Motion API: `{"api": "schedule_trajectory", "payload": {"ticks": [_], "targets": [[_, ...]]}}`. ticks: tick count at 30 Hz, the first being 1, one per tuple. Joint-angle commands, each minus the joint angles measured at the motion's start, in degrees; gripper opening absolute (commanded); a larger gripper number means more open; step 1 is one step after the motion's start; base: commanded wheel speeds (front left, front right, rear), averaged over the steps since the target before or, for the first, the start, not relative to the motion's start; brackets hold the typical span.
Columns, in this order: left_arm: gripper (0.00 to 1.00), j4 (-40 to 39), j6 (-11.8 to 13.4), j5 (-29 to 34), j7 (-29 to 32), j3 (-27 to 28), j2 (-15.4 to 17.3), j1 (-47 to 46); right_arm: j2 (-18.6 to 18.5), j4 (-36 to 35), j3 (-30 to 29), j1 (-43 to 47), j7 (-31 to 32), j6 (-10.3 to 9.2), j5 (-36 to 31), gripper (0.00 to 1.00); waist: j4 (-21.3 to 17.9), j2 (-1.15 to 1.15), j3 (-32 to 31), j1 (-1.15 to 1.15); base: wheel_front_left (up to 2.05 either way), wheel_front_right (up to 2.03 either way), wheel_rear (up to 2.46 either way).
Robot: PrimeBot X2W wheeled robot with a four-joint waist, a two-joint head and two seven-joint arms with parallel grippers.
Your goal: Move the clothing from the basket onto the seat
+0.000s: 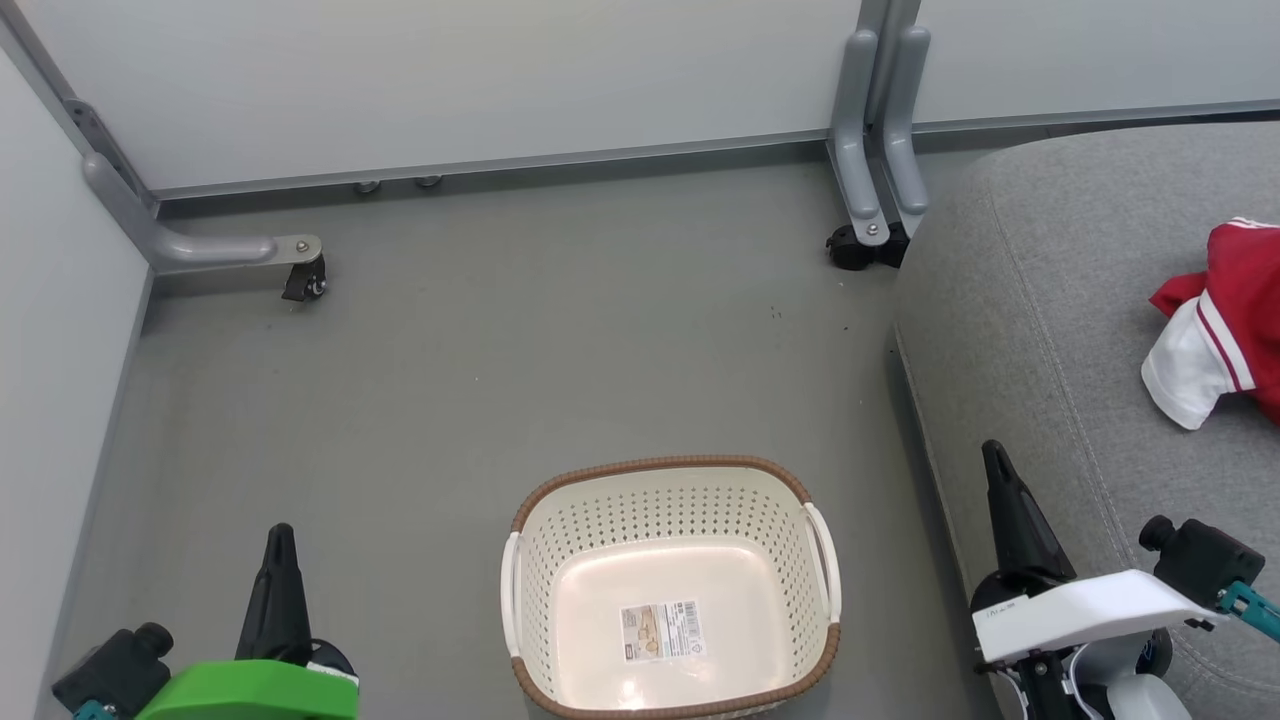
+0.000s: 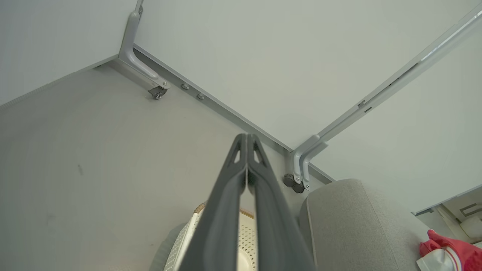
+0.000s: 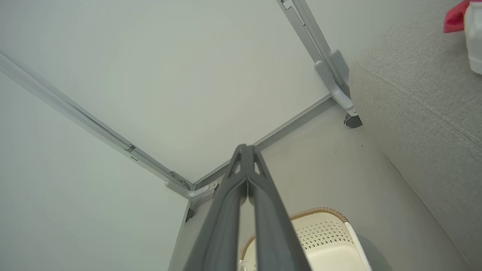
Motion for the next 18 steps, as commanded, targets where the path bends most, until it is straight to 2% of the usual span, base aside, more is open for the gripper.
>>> {"api": "schedule_trajectory", "payload": {"ticks": [1, 18], "targets": [[0.0, -0.37, -0.24, -2.11, 0.54, 0.42, 0.65, -1.79, -0.34, -0.26, -0.38, -1.62, 0.36, -0.02, 2.25, 0.0, -0.02, 0.0, -0.04, 0.0, 0.0, 0.0, 0.0], [0.0, 0.62, -0.51, -14.14, 3.8, 1.16, 0.82, -3.62, -0.67, 2.18, -2.15, -3.15, 3.36, -0.03, 14.85, 0.0, -0.29, 0.0, -0.52, 0.0, 0.0, 0.0, 0.0]]}}
